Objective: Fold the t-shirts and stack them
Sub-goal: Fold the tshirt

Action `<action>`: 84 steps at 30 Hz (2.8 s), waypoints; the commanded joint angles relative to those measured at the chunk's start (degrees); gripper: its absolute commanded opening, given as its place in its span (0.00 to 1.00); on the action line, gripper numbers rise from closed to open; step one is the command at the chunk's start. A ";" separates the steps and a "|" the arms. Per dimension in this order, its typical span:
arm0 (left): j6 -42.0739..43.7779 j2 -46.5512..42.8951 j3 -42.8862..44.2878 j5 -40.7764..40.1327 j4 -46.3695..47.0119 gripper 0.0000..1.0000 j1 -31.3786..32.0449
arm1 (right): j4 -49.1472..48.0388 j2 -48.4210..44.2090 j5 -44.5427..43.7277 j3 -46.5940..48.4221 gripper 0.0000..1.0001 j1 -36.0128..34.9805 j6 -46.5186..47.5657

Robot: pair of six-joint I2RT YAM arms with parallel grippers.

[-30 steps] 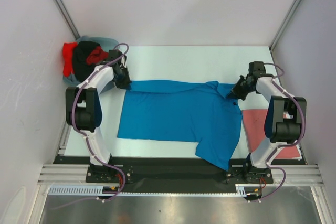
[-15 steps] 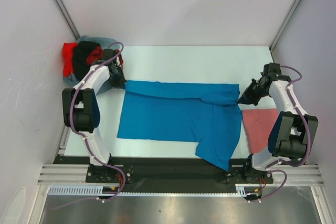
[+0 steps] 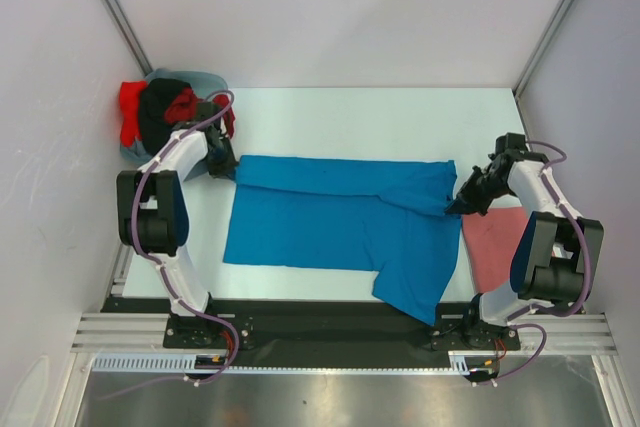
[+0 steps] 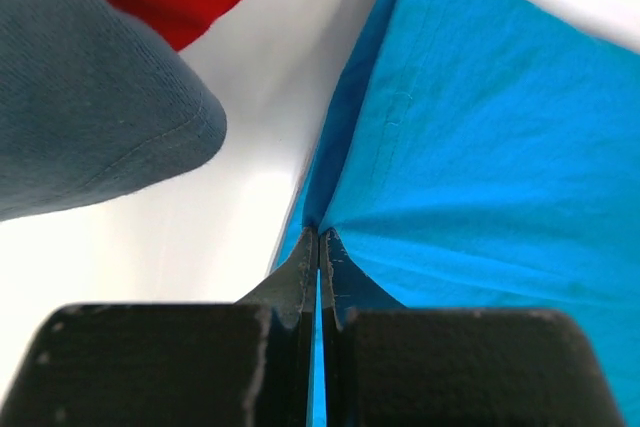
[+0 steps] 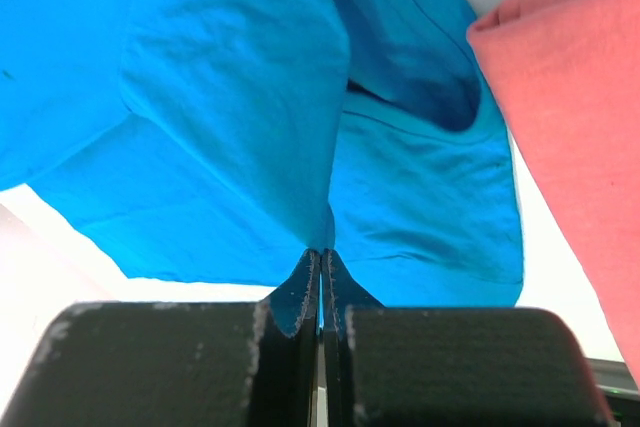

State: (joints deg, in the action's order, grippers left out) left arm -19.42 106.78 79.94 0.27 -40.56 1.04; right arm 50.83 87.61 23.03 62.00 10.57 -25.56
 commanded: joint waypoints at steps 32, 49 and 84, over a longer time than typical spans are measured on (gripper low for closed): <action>1.57 -3.41 -5.49 -0.80 3.02 0.38 -0.42 | -6.00 -0.35 2.28 -6.63 0.00 -0.20 -2.47; 5.88 -10.81 -5.41 8.42 6.10 0.48 14.69 | -14.96 25.58 12.38 19.91 0.00 1.12 -12.31; 6.06 -10.71 -5.94 20.38 5.05 0.47 18.39 | -27.36 21.46 11.16 9.72 0.73 -8.02 -1.42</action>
State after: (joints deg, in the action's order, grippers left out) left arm -14.46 98.30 73.93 19.75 -35.29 19.27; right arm 26.89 108.40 34.30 69.49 2.37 -27.33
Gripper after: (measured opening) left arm 0.474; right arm 0.735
